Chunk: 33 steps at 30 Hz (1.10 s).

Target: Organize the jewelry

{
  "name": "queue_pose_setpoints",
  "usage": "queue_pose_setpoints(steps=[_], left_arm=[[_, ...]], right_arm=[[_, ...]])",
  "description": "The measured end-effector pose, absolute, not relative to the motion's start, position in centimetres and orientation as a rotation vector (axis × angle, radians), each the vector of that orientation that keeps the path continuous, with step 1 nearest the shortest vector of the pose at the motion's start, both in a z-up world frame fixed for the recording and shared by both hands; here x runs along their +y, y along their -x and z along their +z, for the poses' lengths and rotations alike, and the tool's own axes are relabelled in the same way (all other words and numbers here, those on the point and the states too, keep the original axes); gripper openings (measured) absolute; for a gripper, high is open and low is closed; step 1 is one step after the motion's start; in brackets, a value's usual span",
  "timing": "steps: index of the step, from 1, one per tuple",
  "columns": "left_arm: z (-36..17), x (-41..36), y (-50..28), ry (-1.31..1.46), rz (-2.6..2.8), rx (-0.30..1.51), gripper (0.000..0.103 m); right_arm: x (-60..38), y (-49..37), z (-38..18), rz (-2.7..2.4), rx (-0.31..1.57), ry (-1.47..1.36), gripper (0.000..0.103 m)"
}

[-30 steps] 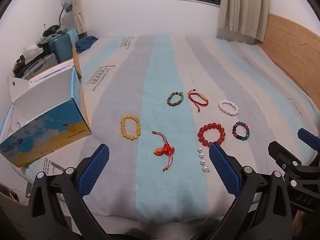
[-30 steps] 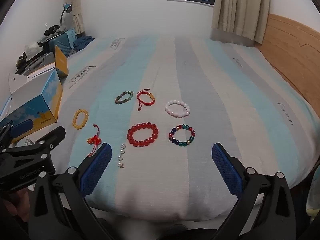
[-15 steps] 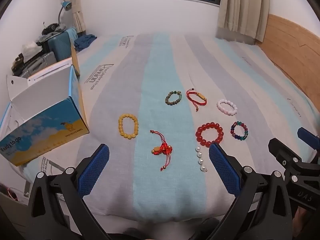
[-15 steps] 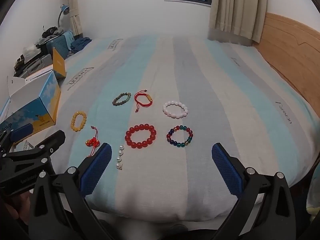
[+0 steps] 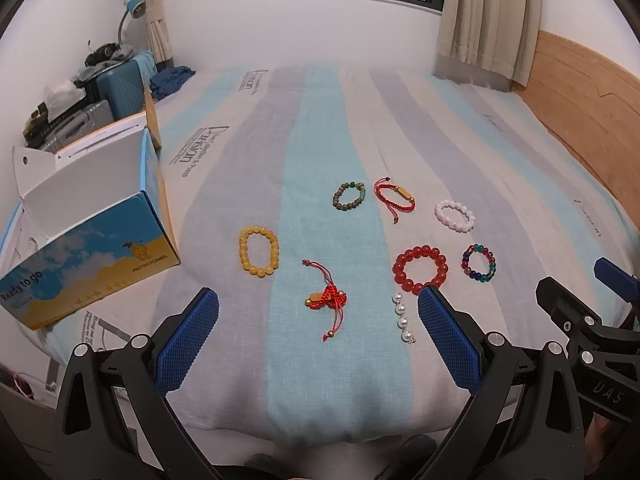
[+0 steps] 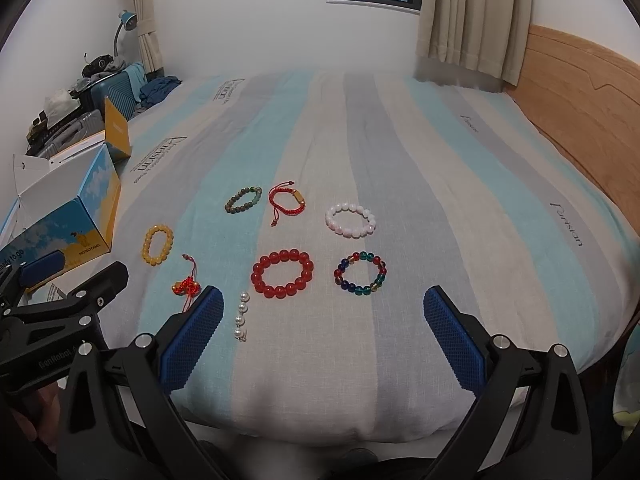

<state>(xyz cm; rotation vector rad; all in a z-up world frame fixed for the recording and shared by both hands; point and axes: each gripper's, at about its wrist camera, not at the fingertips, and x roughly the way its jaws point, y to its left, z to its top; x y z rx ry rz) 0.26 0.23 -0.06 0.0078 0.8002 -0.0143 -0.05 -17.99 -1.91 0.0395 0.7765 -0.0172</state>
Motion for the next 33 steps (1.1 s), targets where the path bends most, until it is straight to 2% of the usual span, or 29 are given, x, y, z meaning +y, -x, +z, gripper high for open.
queue_pose_setpoints(steps=[33], left_arm=[[0.17, 0.49, 0.09, -0.018, -0.018, 0.800, 0.097]], right_arm=[[-17.62, 0.52, -1.74, -0.030, 0.771, -0.038, 0.096]])
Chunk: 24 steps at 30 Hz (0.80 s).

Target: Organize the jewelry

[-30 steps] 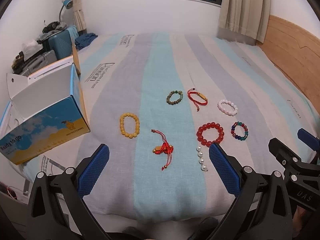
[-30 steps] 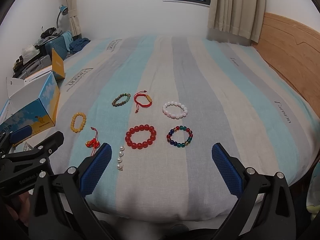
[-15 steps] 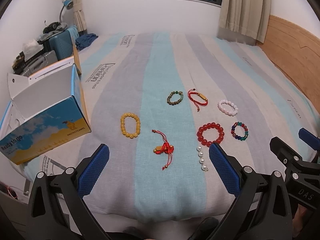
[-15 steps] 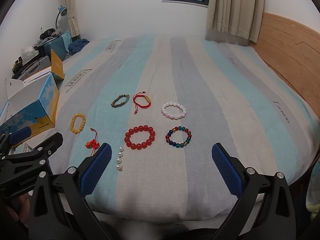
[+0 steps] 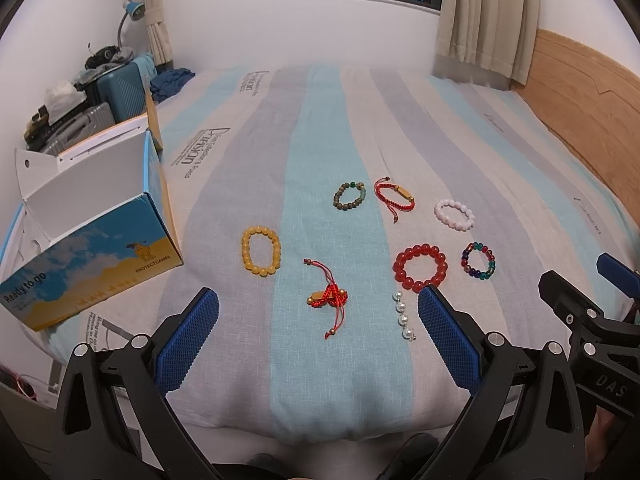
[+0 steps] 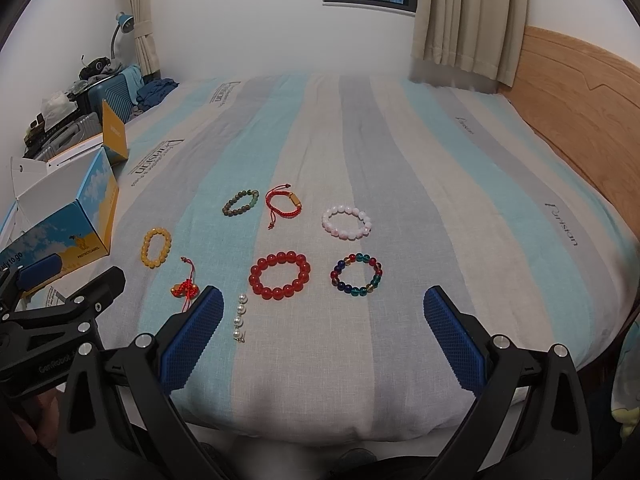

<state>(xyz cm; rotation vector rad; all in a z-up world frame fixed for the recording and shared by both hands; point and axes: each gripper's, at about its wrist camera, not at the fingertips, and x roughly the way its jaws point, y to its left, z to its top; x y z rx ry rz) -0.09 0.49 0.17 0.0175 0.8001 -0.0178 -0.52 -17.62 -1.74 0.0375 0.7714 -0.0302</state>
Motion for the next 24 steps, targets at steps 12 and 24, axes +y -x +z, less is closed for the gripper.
queue_pose_setpoints(steps=[12, 24], left_arm=[[0.32, 0.38, 0.19, -0.020, -0.022, 0.799, 0.097], [0.39, 0.48, 0.12, -0.015, -0.020, 0.800, 0.097]], right_arm=[[-17.51, 0.64, -1.73, -0.024, 0.769, -0.034, 0.096], [-17.58, 0.57, -1.67, -0.023, 0.769, -0.032, 0.096]])
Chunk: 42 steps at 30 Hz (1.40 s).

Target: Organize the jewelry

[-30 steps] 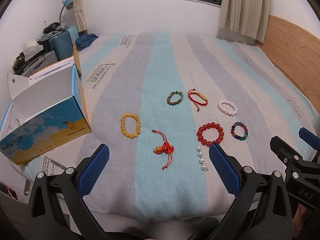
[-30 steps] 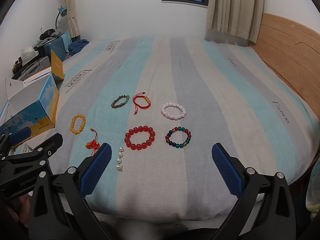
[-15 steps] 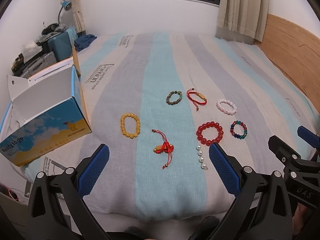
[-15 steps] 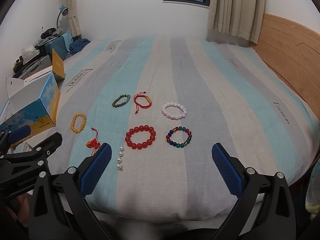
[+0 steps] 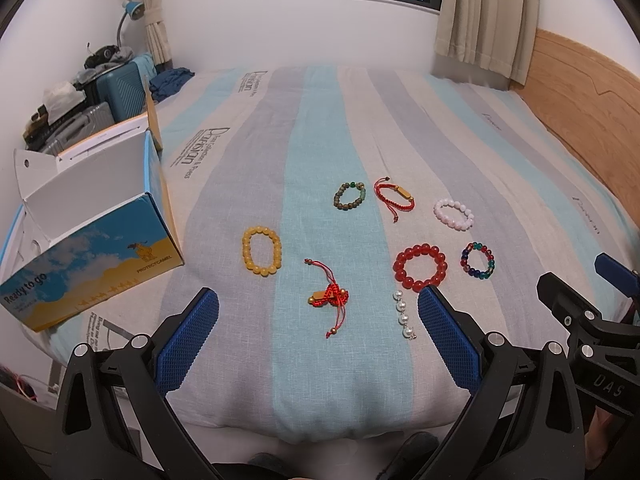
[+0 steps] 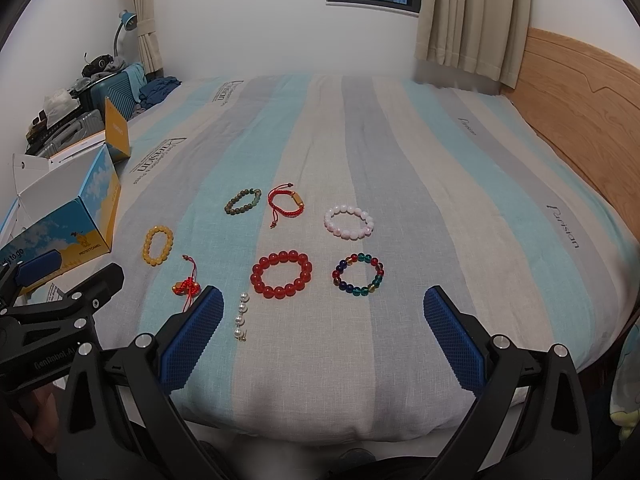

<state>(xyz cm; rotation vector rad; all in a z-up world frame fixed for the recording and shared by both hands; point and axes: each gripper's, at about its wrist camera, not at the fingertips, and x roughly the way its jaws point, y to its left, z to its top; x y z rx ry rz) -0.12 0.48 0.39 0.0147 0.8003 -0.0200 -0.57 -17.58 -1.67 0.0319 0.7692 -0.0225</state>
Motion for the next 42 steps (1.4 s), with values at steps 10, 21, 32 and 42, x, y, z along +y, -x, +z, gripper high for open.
queue_pose_setpoints(steps=[10, 21, 32, 42], left_arm=[[0.4, 0.5, 0.2, -0.016, -0.022, 0.803, 0.097], [0.7, 1.9, -1.7, -0.030, -0.058, 0.847, 0.097], [1.4, 4.0, -6.7, -0.035, -0.096, 0.967, 0.097], [-0.3, 4.5, -11.7, -0.031, -0.136, 1.090, 0.097]], right_arm=[[-17.5, 0.6, -1.7, -0.023, 0.771, -0.031, 0.096], [-18.0, -0.6, -1.5, 0.002, 0.819, 0.000, 0.096], [-19.5, -5.5, -0.8, 0.066, 0.948, -0.003, 0.096], [-20.2, -11.0, -1.6, 0.087, 1.070, -0.009, 0.096]])
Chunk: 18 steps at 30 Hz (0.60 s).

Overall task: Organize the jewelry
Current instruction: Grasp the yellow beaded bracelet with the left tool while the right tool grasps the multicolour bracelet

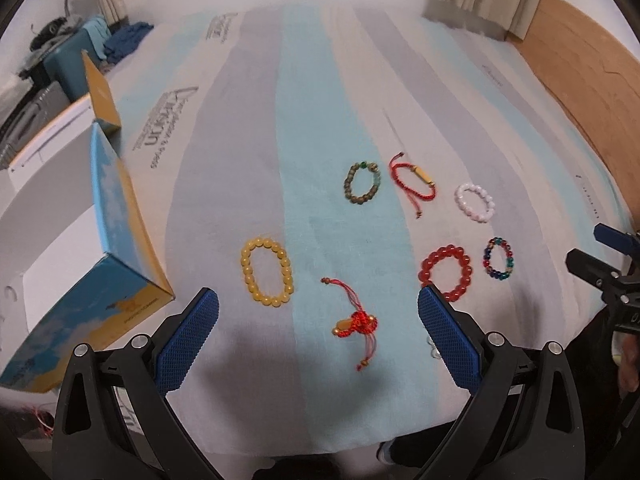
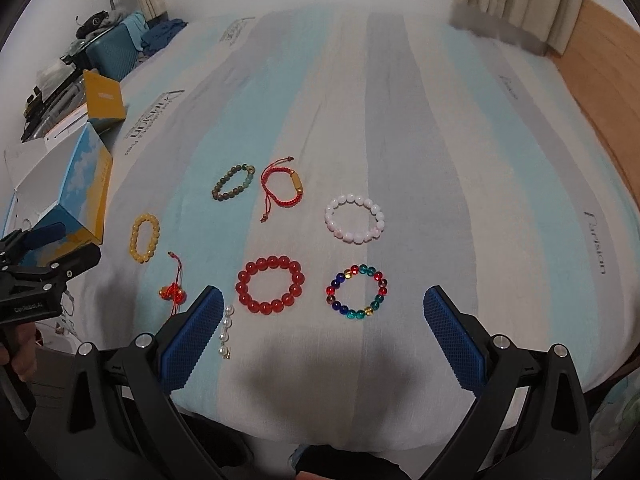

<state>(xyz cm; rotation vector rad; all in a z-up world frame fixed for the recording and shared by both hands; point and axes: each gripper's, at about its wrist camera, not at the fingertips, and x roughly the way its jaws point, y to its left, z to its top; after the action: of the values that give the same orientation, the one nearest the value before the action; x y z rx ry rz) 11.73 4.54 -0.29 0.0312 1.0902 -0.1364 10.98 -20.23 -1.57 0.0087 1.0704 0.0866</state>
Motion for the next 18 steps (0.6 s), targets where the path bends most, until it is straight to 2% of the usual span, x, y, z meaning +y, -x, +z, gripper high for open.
queue_pose_setpoints(steps=[13, 18], left_arm=[[-6.7, 6.6, -17.5, -0.048, -0.071, 1.209, 0.097], [-9.6, 6.8, -19.0, -0.053, -0.067, 1.252, 0.089]], right_arm=[[-21.7, -15.8, -7.8, 0.054, 1.213, -0.015, 0.095], [-22.5, -17.2, -11.0, 0.030, 1.270, -0.034, 0.093]])
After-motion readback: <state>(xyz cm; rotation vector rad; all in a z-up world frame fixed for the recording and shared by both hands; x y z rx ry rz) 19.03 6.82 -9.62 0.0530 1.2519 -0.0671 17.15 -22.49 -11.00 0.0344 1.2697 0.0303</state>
